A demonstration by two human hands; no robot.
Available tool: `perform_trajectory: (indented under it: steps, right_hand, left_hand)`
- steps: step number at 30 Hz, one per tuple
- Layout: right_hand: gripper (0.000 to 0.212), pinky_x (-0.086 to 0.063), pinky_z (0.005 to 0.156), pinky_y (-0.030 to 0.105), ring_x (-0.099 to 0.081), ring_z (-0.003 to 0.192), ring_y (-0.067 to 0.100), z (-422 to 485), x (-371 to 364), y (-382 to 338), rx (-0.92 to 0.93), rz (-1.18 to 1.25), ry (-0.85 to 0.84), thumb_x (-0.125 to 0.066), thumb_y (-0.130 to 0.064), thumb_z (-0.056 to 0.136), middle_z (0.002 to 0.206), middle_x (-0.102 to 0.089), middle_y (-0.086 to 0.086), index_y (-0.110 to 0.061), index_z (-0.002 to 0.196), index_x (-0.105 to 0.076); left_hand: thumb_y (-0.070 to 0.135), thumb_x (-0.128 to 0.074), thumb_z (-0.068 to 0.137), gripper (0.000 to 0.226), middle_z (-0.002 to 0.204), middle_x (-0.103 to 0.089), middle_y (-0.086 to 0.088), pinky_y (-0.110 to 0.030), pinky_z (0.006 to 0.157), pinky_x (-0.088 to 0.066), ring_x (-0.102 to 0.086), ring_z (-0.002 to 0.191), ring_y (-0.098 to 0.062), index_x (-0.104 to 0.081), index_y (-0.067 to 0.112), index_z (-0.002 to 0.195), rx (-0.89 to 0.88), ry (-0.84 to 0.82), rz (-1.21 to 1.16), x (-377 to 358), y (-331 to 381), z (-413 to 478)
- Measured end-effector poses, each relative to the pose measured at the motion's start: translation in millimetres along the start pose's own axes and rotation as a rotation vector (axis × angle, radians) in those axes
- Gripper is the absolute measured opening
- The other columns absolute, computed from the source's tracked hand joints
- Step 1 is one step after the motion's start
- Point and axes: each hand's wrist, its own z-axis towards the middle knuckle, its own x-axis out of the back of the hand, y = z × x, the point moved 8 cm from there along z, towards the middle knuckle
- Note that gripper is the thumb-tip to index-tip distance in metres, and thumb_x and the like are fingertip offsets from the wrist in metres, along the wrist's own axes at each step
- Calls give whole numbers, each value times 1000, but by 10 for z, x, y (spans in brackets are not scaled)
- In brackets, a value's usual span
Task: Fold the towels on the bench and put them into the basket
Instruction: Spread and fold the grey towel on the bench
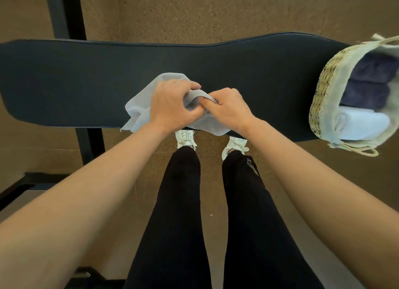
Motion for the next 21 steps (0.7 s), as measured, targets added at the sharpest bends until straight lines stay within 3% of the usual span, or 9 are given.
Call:
perform_trajectory:
  steps: [3, 6, 9, 12, 14, 16, 18, 21]
  right_hand:
    - [61, -31, 54, 35, -34, 51, 15, -58, 107, 66, -7, -38, 52, -54, -47, 101, 53, -42, 4, -1, 61, -53]
    - [62, -27, 54, 33, -30, 50, 15, -138, 231, 163, -15, -46, 95, -54, -46, 102, 55, -40, 9, -1, 60, -49]
    - [61, -34, 55, 37, -40, 53, 19, -209, 422, 315, -37, -67, 187, -51, -50, 102, 63, -55, 17, 0, 70, -60]
    - [45, -51, 67, 39, -60, 71, 20, -268, 622, 461, -54, -122, 296, -50, -47, 104, 79, -66, 7, -11, 86, -71]
    - [33, -56, 76, 41, -63, 84, 19, -282, 725, 533, -64, -124, 348, -51, -41, 105, 93, -69, 2, -16, 99, -72]
    - [26, -56, 79, 41, -62, 89, 18, -268, 825, 590, -83, -67, 373, -50, -34, 105, 95, -68, -2, -18, 103, -71]
    - [25, -53, 76, 39, -61, 90, 18, -243, 958, 613, -112, -7, 404, -49, -33, 106, 95, -67, -4, -20, 104, -70]
    - [24, -44, 73, 35, -58, 87, 19, -231, 1264, 560, -147, 59, 482, -48, -35, 105, 88, -63, -5, -23, 95, -67]
  left_hand:
    - [30, -60, 83, 18, 73, -71, 7, -36, 63, -48, -64, 68, -17, -78, 25, 87, 70, 60, 35, -8, 47, -1]
    - [24, -57, 86, 20, 72, -71, 1, -32, 63, -40, -63, 67, -27, -77, 26, 88, 245, 93, 108, 33, -182, -69]
    - [25, -54, 92, 22, 79, -72, -2, -32, 64, -38, -65, 75, -30, -75, 26, 96, 332, 35, 179, 101, -374, -173]
    - [24, -53, 97, 25, 91, -73, -2, -33, 69, -41, -65, 86, -27, -75, 28, 107, 436, 17, 224, 222, -554, -298]
    - [22, -50, 99, 31, 103, -74, 2, -34, 74, -46, -65, 96, -24, -73, 34, 116, 562, 15, 193, 290, -705, -369]
    - [20, -46, 102, 36, 114, -72, 6, -39, 81, -53, -65, 105, -24, -71, 37, 122, 707, 22, 115, 351, -846, -403]
    - [20, -44, 102, 38, 116, -71, 8, -39, 79, -55, -64, 101, -22, -71, 37, 121, 792, 40, 64, 437, -878, -382]
    - [17, -41, 101, 41, 116, -71, 9, -35, 74, -49, -62, 98, -20, -71, 37, 120, 761, 56, 65, 627, -703, -195]
